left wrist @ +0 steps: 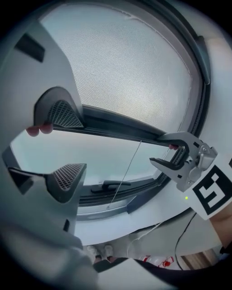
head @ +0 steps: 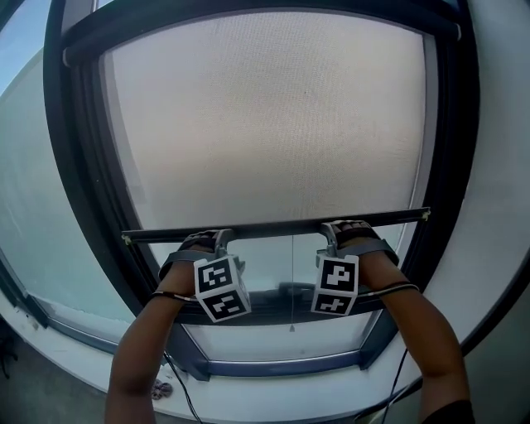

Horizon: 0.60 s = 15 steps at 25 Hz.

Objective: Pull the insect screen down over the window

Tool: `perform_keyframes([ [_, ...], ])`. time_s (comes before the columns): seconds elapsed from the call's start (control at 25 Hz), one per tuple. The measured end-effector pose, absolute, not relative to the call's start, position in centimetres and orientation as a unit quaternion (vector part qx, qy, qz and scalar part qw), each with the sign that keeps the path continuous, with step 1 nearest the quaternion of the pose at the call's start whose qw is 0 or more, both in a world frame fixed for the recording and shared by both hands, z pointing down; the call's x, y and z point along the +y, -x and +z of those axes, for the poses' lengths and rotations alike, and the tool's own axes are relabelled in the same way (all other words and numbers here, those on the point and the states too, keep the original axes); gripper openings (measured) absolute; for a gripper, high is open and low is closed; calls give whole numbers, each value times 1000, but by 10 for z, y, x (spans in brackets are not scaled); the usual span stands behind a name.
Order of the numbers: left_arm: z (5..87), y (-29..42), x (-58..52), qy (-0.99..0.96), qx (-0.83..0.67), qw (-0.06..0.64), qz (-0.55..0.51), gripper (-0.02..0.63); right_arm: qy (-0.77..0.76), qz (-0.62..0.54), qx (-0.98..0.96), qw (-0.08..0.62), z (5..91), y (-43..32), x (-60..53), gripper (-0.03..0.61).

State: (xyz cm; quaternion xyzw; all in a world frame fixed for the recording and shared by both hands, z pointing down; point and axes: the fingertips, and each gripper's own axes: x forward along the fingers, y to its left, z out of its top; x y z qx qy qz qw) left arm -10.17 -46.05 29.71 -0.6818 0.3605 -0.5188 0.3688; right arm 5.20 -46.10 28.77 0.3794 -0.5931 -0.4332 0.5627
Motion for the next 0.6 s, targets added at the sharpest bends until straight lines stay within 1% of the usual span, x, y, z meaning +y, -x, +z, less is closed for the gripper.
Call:
perform_keyframes([
  [0.2,335,101,-458,691,335,353,-534,253,-351,-383,-648,557,321,-50,-455,218],
  [0.32,357,99,-456,701,326,341,-536,253,-348,-378,-649,561,344,-52,-452,218],
  [0.6,377,105,-457,718,309,313,-540,253,-326,-369,-647,583,364,-48,-456,218],
])
